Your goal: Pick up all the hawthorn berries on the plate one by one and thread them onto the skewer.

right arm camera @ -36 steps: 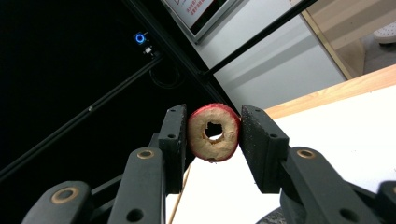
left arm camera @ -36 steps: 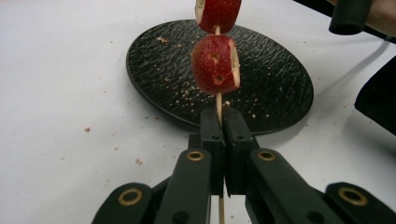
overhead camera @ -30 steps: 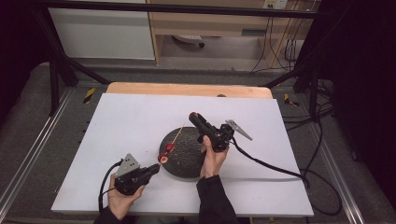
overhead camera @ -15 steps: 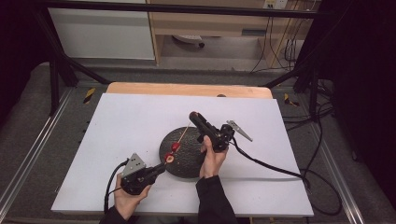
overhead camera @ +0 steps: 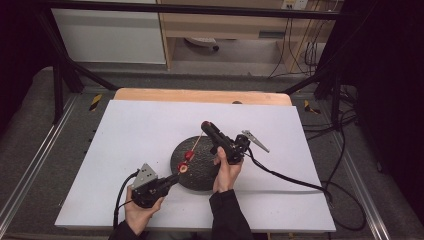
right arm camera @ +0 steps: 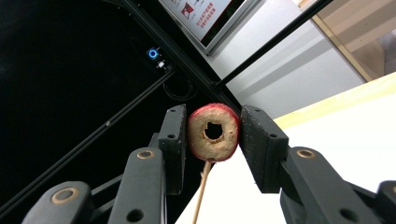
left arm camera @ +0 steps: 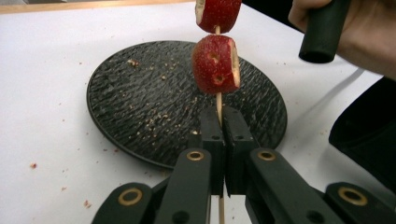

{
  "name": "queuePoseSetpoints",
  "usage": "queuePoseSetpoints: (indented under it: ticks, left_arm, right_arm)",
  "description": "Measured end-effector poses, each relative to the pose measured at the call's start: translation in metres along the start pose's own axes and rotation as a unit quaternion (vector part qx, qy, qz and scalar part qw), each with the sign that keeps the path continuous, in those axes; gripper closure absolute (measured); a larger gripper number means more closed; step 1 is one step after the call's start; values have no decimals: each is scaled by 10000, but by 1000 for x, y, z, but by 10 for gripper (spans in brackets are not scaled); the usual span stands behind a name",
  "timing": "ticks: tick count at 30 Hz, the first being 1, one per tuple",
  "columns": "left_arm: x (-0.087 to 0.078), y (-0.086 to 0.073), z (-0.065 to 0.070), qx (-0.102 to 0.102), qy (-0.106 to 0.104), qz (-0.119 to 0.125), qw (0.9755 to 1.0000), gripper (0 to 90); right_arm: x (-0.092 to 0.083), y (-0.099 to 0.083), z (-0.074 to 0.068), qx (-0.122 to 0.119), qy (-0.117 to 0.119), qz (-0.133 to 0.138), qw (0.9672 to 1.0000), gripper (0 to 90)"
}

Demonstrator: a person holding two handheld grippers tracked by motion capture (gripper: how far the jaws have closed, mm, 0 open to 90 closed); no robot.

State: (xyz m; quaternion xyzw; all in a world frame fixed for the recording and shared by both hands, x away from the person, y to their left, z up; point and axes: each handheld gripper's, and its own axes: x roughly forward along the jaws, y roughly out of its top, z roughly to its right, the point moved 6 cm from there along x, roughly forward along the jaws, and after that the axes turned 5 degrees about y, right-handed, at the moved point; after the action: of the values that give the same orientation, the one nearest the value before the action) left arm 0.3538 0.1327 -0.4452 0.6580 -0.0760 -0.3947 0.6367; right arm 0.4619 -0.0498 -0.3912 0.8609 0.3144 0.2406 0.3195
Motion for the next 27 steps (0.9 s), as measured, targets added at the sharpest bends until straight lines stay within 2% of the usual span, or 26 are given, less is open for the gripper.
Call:
queuePoseSetpoints:
  ticks: [11, 20, 27]
  left_arm:
    - [10, 7, 6, -99, 105, 110, 9998, 883]
    - [15, 16, 5, -204, 122, 150, 9996, 883]
    - [19, 21, 4, -191, 136, 155, 9996, 884]
  right_arm:
    - [-1, -6, 0, 111, 72, -28, 9999, 626]
    - [-2, -14, 0, 156, 78, -164, 9997, 627]
    - [-4, -19, -1, 139, 73, -247, 9996, 627]
